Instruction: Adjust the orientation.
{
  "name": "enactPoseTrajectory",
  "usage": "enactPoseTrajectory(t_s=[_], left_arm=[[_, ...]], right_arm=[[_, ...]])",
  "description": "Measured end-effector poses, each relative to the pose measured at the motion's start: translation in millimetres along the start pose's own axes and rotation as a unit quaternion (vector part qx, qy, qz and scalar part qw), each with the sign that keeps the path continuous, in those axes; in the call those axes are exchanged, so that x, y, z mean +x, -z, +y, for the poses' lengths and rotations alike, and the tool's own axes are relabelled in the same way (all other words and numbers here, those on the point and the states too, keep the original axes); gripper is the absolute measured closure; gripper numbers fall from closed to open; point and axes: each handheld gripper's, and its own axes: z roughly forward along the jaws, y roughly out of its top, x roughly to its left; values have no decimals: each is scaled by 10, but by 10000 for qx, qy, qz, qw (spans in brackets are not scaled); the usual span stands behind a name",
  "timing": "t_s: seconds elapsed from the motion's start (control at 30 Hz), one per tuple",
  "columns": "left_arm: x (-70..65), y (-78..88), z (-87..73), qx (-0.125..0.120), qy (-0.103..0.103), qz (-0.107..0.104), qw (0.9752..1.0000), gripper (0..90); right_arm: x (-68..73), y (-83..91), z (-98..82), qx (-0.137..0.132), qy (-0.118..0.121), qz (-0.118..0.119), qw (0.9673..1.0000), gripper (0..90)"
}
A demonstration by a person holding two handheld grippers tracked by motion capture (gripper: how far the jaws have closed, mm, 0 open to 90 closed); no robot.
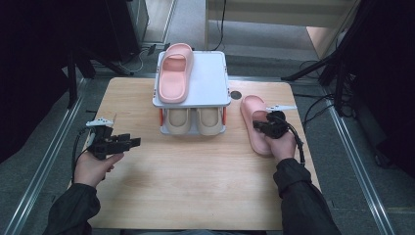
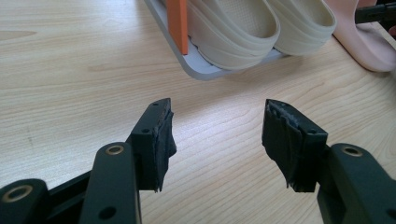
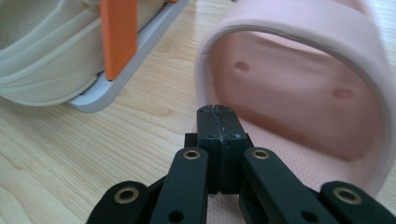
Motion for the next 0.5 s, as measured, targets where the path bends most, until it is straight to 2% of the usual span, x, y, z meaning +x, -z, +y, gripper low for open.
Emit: enactPoseTrajectory(t_s=[0.1, 0.2, 0.33, 0.5], left_arm=[[4, -7, -1, 23, 14, -11, 10000, 432], [12, -20, -2, 26, 15, -32, 10000, 432], [27, -45, 27, -7, 26, -83, 10000, 432], [34, -141, 93, 32, -93, -115, 9999, 429]], right_arm=[[59, -26, 15, 16, -4, -70, 10000, 900], [56, -18, 20, 8, -70, -83, 9999, 886], [34, 90, 19, -223, -186, -84, 9995, 846], [29, 257, -42, -427, -242, -162, 9987, 786]])
